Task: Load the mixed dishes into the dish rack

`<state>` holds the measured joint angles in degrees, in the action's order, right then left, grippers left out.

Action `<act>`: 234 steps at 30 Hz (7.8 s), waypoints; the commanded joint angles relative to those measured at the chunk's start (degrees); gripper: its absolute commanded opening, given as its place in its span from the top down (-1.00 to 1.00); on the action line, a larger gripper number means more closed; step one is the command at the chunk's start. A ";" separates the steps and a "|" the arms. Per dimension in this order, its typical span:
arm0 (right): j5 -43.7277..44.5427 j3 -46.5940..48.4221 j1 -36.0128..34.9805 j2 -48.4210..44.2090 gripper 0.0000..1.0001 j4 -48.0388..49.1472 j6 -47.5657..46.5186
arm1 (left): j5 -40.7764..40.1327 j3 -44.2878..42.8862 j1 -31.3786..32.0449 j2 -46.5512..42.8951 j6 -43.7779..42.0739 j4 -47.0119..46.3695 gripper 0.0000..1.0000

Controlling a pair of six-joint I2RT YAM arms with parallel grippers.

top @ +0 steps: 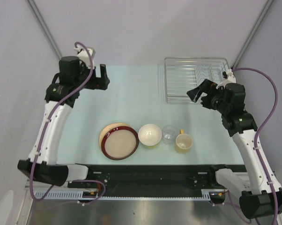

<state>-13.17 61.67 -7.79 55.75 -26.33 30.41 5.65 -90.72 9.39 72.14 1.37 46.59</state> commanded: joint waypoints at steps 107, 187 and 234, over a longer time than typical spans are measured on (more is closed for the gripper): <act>17.56 18.84 -5.82 44.80 -0.63 -1.36 -5.89 | -10.22 33.76 6.34 14.61 -1.19 -29.45 -0.75; 35.76 0.65 -47.23 32.76 -0.40 2.07 -10.55 | -7.58 40.27 5.82 -16.24 -6.90 -17.32 -0.88; 31.28 -2.26 -45.21 29.15 0.49 1.36 -8.88 | -8.29 40.88 5.82 -16.94 -7.78 -17.93 -0.89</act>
<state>17.30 57.67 -52.77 84.53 -25.06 21.02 -2.00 -50.02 15.70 56.40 -5.65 30.55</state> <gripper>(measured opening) 0.251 0.943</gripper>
